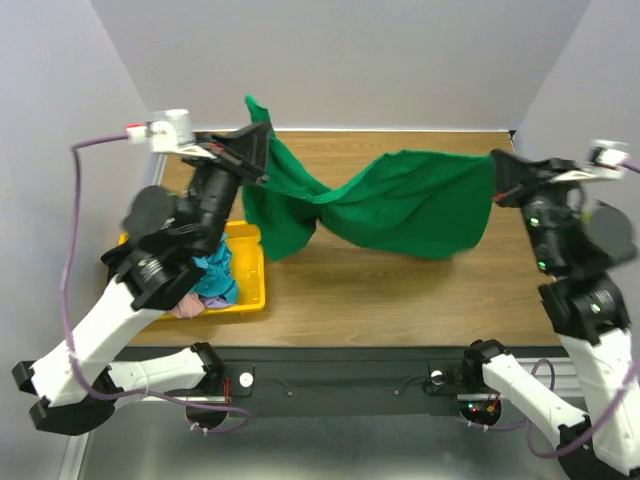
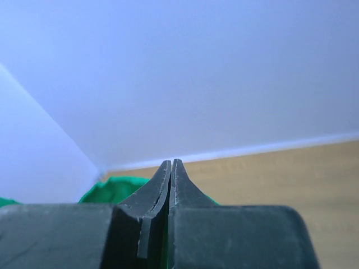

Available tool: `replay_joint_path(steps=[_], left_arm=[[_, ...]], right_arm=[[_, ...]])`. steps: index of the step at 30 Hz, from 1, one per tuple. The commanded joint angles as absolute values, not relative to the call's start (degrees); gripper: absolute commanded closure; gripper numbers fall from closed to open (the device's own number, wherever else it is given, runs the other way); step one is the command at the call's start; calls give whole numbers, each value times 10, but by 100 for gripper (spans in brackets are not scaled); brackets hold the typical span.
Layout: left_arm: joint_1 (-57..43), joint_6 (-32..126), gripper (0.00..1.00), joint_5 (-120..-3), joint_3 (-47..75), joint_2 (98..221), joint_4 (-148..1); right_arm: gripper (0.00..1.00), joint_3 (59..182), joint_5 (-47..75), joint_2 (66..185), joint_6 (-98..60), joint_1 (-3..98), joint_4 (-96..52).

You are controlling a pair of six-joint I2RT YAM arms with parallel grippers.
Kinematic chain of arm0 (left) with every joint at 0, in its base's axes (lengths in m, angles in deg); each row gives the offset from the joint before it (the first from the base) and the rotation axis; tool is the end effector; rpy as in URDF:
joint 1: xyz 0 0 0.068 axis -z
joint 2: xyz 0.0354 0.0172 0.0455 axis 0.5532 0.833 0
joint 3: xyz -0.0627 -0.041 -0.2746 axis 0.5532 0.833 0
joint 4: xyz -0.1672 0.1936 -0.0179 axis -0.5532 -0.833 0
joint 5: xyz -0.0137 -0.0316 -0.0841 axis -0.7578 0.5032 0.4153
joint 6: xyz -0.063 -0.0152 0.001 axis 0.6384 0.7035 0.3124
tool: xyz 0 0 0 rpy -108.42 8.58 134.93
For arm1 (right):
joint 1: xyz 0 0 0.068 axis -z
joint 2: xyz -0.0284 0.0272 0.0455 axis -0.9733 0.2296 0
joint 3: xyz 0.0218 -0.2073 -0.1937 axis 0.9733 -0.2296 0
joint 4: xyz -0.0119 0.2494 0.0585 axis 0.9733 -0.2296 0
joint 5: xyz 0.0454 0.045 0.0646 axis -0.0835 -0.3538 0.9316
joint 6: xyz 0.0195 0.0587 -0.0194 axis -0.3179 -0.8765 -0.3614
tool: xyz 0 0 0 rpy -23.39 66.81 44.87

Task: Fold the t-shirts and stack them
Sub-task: Flatten the tshirt out

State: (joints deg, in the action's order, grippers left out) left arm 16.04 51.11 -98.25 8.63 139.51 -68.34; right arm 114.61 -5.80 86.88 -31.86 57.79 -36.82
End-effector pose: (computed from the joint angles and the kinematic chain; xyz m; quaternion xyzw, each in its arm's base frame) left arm 0.1269 -0.1122 0.5441 -0.0602 0.5322 -0.3493 0.7689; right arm 0.1186 0.0296 0.4890 0.0861 0.6237 0.1947 0.7521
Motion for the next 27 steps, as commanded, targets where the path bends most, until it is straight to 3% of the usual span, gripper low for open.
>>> replay_joint_path(steps=[1,10,16,18,21,24,27], left_arm=[[193,474,100,-937,-2,1379,-672],[216,464,100,-884,-124,1394,-703],[216,441,100,-993,-123,1447,-677],[216,402,100,-1089,-113,1469,-646],[177,387,100,-1153,-118,1548,-603],[55,482,100,-1017,-196,1709,-708],[22,481,100,-1007,-228,1838,-674]], right_arm=[[100,1263,-6,851,-284,577,-391],[100,1456,-37,910,-246,577,-442],[100,1480,-177,996,-213,577,-440],[100,1481,-259,1026,-197,577,-436],[100,1460,-347,1092,-176,577,-409],[100,1405,-403,1151,-169,585,-356],[100,1341,-338,1216,-230,662,-324]])
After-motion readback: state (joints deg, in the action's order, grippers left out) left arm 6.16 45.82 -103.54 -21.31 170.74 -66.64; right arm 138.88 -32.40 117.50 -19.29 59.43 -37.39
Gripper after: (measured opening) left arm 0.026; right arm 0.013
